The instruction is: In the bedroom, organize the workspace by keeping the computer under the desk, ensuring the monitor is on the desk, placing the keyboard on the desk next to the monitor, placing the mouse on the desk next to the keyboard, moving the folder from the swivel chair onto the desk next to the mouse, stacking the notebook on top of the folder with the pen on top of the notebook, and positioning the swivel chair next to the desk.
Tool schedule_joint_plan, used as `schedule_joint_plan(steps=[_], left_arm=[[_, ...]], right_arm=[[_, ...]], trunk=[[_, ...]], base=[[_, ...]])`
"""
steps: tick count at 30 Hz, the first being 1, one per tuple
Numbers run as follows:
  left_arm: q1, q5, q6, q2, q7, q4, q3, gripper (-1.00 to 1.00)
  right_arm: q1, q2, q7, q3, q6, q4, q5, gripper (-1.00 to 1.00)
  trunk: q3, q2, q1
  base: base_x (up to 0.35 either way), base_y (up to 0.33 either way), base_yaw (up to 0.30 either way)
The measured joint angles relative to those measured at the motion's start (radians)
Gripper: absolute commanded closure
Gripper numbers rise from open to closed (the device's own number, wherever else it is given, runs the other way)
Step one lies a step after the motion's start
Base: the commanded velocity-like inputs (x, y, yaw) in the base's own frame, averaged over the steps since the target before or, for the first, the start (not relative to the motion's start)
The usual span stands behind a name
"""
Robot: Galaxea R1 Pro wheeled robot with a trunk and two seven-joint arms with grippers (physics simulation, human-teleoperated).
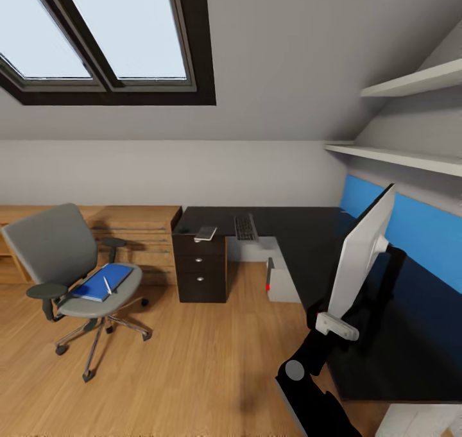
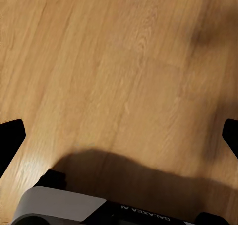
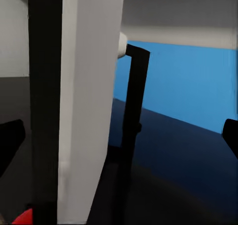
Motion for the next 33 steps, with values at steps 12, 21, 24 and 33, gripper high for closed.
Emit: schedule_joint_plan(steps=[12, 21, 24, 33], left_arm=[[0.000, -0.001, 0.000, 0.000, 0.000, 0.000, 0.000, -1.00], [0.000, 0.000, -0.001, 0.000, 0.000, 0.000, 0.002, -1.00], [0.000, 0.000, -0.001, 0.000, 0.000, 0.000, 0.002, -1.00], [0.000, 0.000, -0.001, 0.000, 0.000, 0.000, 0.001, -1.00]], right_arm=[[0.000, -0.001, 0.000, 0.000, 0.000, 0.000, 0.000, -1.00], [0.000, 0.000, 0.003, 0.000, 0.000, 0.001, -0.001, -1.00], [0.000, 0.000, 0.003, 0.001, 0.000, 0.001, -0.001, -1.00], [0.000, 0.000, 0.004, 0.009, -0.005, -0.001, 0.002, -1.00]], trunk=[[0.000, 0.000, 0.000], [0.000, 0.000, 0.000], [0.000, 0.000, 0.000], [0.000, 0.000, 0.000]], base=[[-0.151, -0.131, 0.000], [-0.032, 0.014, 0.000], [-0.001, 0.263, 0.000], [0.000, 0.098, 0.000]])
